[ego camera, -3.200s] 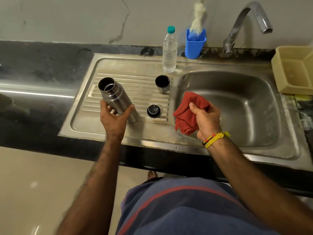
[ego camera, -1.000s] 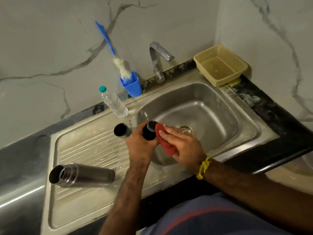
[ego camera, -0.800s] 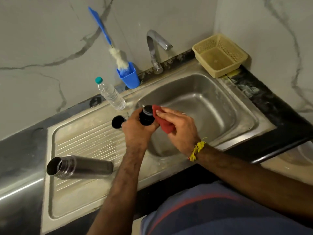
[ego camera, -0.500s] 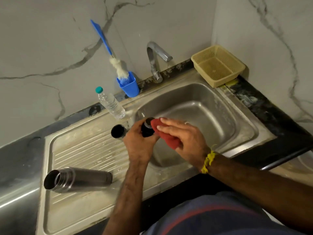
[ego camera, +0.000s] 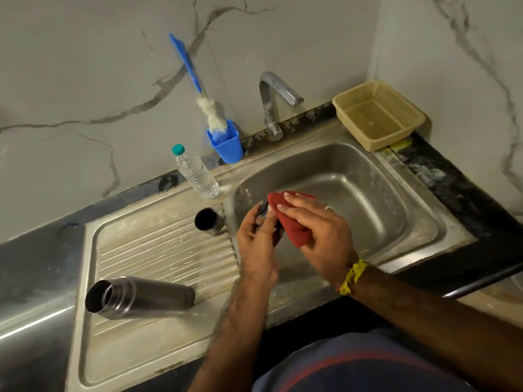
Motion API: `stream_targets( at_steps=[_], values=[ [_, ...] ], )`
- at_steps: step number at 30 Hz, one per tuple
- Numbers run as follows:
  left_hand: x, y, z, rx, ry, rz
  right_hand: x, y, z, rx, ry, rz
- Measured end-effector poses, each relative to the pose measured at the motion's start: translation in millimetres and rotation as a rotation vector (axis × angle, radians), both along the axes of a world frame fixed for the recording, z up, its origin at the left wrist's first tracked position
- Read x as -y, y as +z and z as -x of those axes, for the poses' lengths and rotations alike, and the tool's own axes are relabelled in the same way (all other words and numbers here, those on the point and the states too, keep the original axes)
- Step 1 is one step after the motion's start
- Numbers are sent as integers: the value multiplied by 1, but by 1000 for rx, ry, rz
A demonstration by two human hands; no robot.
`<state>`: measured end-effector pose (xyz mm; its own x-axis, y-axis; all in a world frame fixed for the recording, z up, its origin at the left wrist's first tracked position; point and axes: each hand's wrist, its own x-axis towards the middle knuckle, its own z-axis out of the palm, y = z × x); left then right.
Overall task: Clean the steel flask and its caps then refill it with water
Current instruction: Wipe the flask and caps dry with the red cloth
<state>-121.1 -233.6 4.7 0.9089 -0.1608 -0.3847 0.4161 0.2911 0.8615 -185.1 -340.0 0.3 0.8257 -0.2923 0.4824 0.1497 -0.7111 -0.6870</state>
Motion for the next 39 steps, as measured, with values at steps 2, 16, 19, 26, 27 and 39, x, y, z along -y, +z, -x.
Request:
stream_targets(
  at_steps=[2, 16, 19, 26, 27, 39],
  values=[
    [7, -3, 15, -53, 19, 15, 10, 5, -15, -66, -28, -45],
    [35, 17, -4, -174, 95, 154, 2, -5, -6, 189, -5, 63],
    [32, 12, -2, -47, 79, 101, -3, 6, -3, 132, -148, -329],
    [-2, 0, -7, 359, -354, -272, 27, 18, -20, -164, -281, -1306],
    [-5, 1, -5, 368, -433, -319, 36, 17, -23, -255, -269, -1319],
    [-20, 12, -19, 327, -487, -732, 26, 38, -30, -184, 317, -246]
  ],
)
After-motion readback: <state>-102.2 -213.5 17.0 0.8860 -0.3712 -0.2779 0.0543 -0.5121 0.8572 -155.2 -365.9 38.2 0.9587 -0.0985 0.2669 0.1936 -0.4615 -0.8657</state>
